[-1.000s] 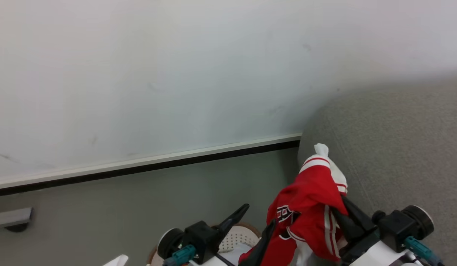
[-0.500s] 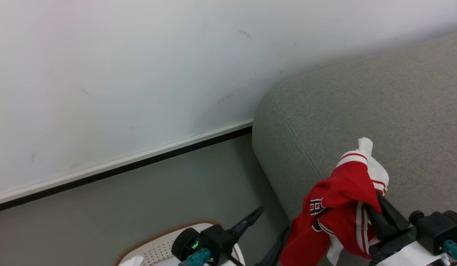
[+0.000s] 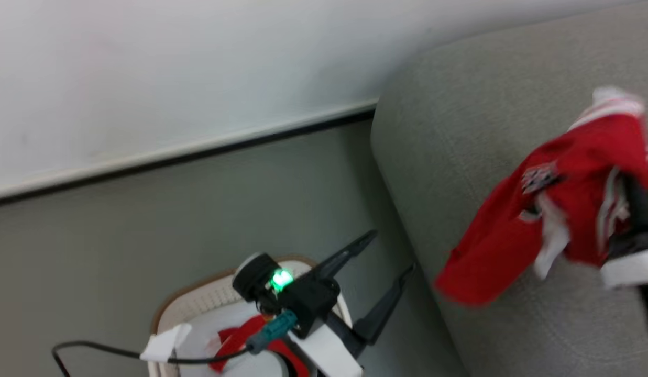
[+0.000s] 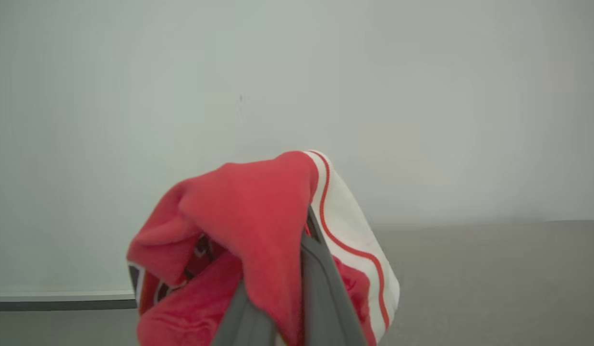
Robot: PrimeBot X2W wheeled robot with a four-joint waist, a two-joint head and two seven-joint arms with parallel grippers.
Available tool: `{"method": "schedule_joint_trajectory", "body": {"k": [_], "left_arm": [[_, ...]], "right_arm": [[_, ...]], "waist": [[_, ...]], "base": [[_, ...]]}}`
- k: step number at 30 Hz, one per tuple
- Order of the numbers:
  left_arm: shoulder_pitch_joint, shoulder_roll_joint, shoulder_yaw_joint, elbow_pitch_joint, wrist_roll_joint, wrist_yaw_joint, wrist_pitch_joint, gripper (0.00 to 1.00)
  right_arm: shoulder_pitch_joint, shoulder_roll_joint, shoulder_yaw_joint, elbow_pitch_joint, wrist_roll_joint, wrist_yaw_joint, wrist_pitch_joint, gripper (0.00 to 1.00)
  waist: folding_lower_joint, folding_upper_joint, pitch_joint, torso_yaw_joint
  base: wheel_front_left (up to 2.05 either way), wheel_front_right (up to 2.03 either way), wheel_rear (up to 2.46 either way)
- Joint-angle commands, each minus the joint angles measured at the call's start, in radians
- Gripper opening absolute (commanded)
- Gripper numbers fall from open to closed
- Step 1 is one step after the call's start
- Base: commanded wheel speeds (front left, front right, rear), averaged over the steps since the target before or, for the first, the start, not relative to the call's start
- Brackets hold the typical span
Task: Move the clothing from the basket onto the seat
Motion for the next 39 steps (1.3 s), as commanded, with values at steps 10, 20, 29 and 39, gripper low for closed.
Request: {"method": "schedule_joint_trajectory", "body": {"k": [10,20,29,39], "left_arm": [[-0.19,0.018,0.026,-0.023,0.063,-0.033,-0.056,1.0],[-0.278,-0.017,-0.024,0.019,0.092,-0.064,-0.097,1.0],[-0.234,-0.002,-0.012,0.104,0.052,-0.054,-0.136,1.0],[-0.137,-0.001,0.005,0.178,-0.002,-0.028,-0.154,1.0]], "right_arm": [[-0.408,-0.145,-0.278,0.131,-0.051,-0.002,0.122,0.0],[-0.66,-0.11,-0.462,0.47,-0.3,-0.002,0.09,0.0],[-0.605,0.009,-0.555,0.713,-0.525,-0.002,-0.012,1.0],[-0.435,-0.013,-0.435,0.748,-0.471,-0.002,-0.043,1.0]], "waist": [[-0.0001,-0.0001,0.318,0.198],[-0.0001,-0.0001,0.432,0.293],[-0.0001,-0.0001,0.335,0.265],[-0.0001,-0.0001,0.128,0.218]], "base": [[0.0,0.0,0.0],[0.0,0.0,0.0],[0.0,0.0,0.0],[0.0,0.0,0.0]]}}
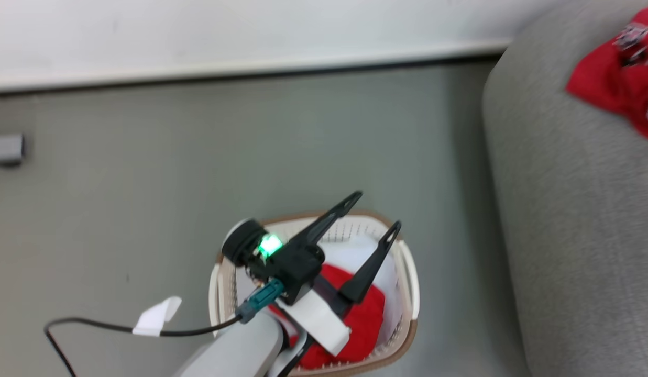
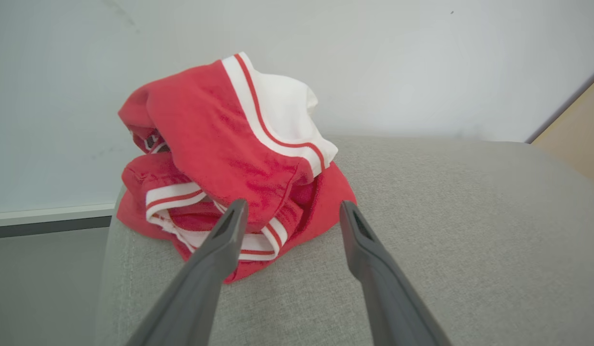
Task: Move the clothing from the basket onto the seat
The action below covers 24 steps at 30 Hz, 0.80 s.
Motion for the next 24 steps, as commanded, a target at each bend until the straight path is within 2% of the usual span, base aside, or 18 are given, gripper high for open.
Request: {"method": "schedule_joint_trajectory", "body": {"k": [1,10,18,24], "left_arm": [[0.024,0.005,0.004,0.007,-0.01,0.008,-0.006,1.0],[0.159,0.005,0.059,0.039,-0.06,0.07,-0.015,1.0],[0.33,0.02,0.147,0.032,-0.093,0.134,-0.016,1.0],[0.44,0.04,0.242,0.012,-0.096,0.167,-0.016,1.0]], "right_arm": [[0.032,-0.014,0.007,-0.007,0.016,-0.002,-0.006,1.0],[0.254,-0.028,0.103,-0.14,0.124,-0.002,-0.039,1.0],[0.522,0.026,0.226,-0.359,0.251,-0.002,-0.088,1.0],[0.672,0.09,0.289,-0.493,0.285,-0.002,-0.114,1.0]], "waist": [[0.0001,0.0,-0.078,-0.023],[0.0001,0.0,-0.255,0.004],[0.0001,0.0,-0.403,0.068],[0.0001,0.0,-0.441,0.117]], "base": [[0.0,0.0,0.0],[0.0,0.0,0.0],[0.0,0.0,0.0],[0.0,0.0,0.0]]}}
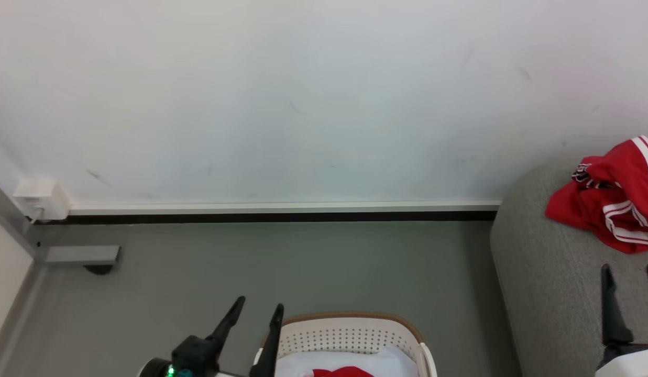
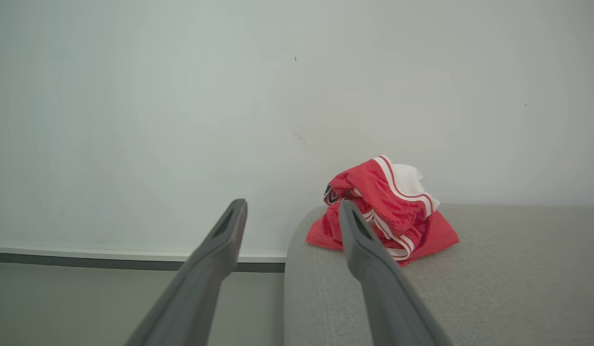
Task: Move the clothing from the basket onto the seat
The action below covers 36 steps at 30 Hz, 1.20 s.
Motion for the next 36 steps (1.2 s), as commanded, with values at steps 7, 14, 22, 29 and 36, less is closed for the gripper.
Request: {"method": "schedule_joint_trajectory", "body": {"k": [7,14,22,29,36], "left_arm": [[0.078,0.01,0.124,-0.021,0.027,-0.001,0.0,1.0],[0.132,-0.024,0.212,0.006,0.064,-0.033,0.0,1.0],[0.147,-0.075,0.283,0.042,0.11,-0.086,-0.001,1.0],[0.135,-0.1,0.326,0.061,0.143,-0.114,-0.001,1.0],[0.073,-0.123,0.311,0.09,0.165,-0.163,-0.001,1.0]], "right_arm": [[0.1,0.09,0.058,-0.033,-0.005,-0.002,-0.029,1.0],[0.147,0.134,0.063,0.008,-0.034,-0.002,-0.046,1.0],[0.153,0.151,0.09,0.028,-0.043,-0.002,-0.049,1.0],[0.137,0.152,0.102,0.017,-0.04,-0.002,-0.05,1.0],[0.102,0.152,0.129,-0.019,-0.033,-0.002,-0.05,1.0]], "waist": [[0.0005,-0.0001,-0.028,0.067],[0.0005,-0.0001,-0.033,0.076],[0.0005,-0.0001,-0.028,0.065],[0.0005,-0.0001,-0.015,0.042],[0.0005,-0.0001,0.04,-0.01]], "base": [[0.0,0.0,0.0],[0.0,0.0,0.0],[0.0,0.0,0.0],[0.0,0.0,0.0],[0.0,0.0,0.0]]}}
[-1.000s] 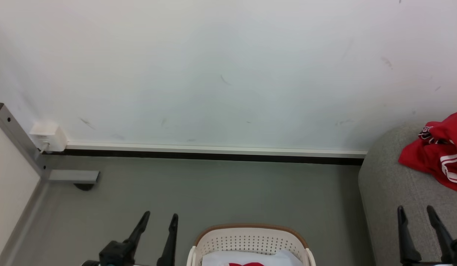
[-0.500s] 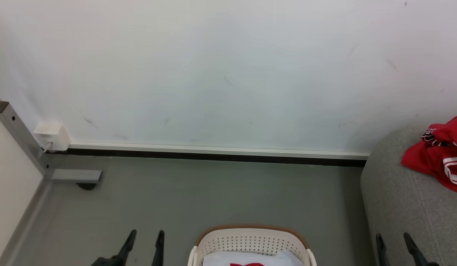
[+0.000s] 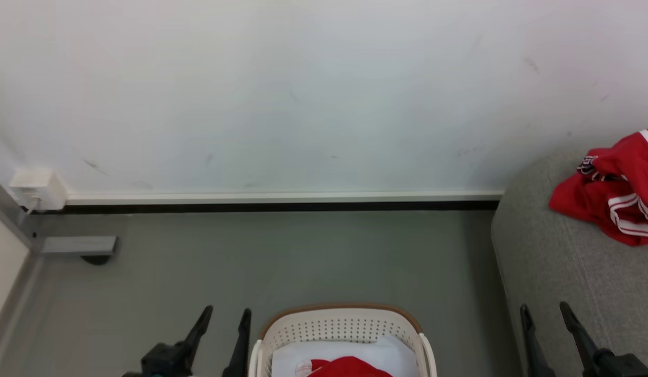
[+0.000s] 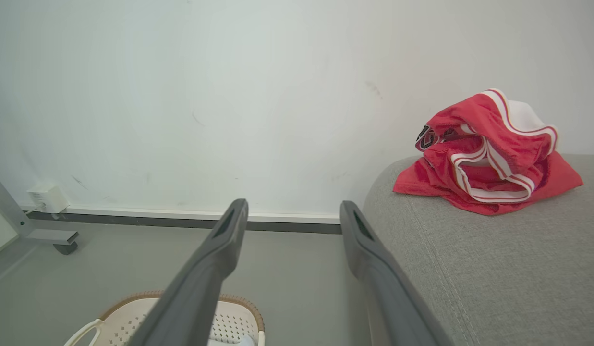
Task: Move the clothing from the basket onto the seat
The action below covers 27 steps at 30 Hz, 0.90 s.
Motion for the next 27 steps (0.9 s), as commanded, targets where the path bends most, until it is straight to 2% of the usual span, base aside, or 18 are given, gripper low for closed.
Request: {"method": "schedule_joint_trajectory", "body": {"k": [1,5,12,27], "left_arm": [[-0.019,0.001,-0.002,0.005,0.013,-0.004,-0.001,1.0],[-0.089,-0.011,-0.034,0.048,0.02,-0.031,-0.001,1.0],[-0.228,-0.018,-0.129,0.211,0.056,-0.056,0.019,1.0],[-0.446,-0.021,-0.283,0.586,0.116,-0.081,0.181,1.0]], "right_arm": [[-0.014,-0.001,0.004,-0.006,0.003,-0.003,-0.003,1.0],[-0.042,-0.001,0.012,-0.03,0.004,-0.003,-0.003,1.0],[-0.079,-0.001,0.028,-0.079,0.029,-0.003,-0.001,1.0],[-0.162,-0.001,0.077,-0.186,0.106,-0.003,-0.002,1.0]], "waist": [[0.0,0.0,0.029,-0.026],[0.0,0.0,0.084,-0.066],[0.0,0.0,0.181,-0.143],[0.0,0.0,0.366,-0.276]], "base": [[0.0,0.0,0.0],[0.0,0.0,0.0],[0.0,0.0,0.0],[0.0,0.0,0.0]]}}
